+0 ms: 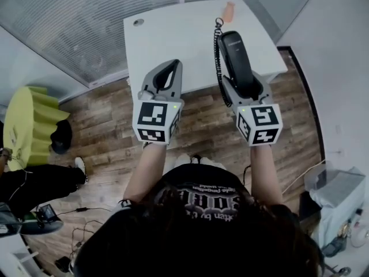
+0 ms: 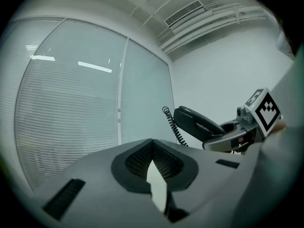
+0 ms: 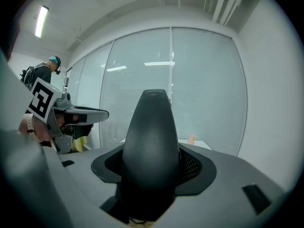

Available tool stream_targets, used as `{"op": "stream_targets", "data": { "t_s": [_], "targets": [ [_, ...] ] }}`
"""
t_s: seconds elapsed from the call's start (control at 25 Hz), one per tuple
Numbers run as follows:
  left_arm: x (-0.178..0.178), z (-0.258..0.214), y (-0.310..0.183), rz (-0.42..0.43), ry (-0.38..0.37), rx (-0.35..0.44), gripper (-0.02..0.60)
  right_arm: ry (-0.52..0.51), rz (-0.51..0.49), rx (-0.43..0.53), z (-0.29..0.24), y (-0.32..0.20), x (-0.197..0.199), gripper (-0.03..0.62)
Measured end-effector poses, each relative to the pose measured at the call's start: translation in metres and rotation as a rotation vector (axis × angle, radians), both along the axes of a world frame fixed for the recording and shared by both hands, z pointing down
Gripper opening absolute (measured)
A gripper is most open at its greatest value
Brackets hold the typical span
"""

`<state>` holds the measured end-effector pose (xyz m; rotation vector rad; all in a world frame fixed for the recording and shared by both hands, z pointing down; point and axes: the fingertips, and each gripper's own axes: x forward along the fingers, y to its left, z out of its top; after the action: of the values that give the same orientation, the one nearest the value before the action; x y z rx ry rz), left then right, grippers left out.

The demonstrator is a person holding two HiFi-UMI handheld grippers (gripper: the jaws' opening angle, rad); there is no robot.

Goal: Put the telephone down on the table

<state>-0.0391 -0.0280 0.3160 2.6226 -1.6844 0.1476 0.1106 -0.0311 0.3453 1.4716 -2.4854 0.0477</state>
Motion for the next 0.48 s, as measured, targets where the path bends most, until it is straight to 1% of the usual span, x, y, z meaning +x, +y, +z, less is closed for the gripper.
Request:
{"op": "stream_targets", "data": {
  "t_s": [0.2, 0.32, 0.48],
  "targets": [
    [-0.003, 0.002, -0.022, -0.029, 0.000, 0.014, 0.003, 0.008, -0.025, -0.011, 0.006, -0.023, -0.003, 0.284],
    [-0.006, 0.000, -0.036, -0.040, 0.016, 0.035, 0.003, 0.016, -0.034, -0.019, 0.009, -0.036, -0.006, 0.284],
    [-0.007, 0.002, -0.055, -0.043, 0.019, 0.034, 0.003, 0.019, -0.031, -0.028, 0.012, -0.056, -0.006, 0.284]
  ]
}}
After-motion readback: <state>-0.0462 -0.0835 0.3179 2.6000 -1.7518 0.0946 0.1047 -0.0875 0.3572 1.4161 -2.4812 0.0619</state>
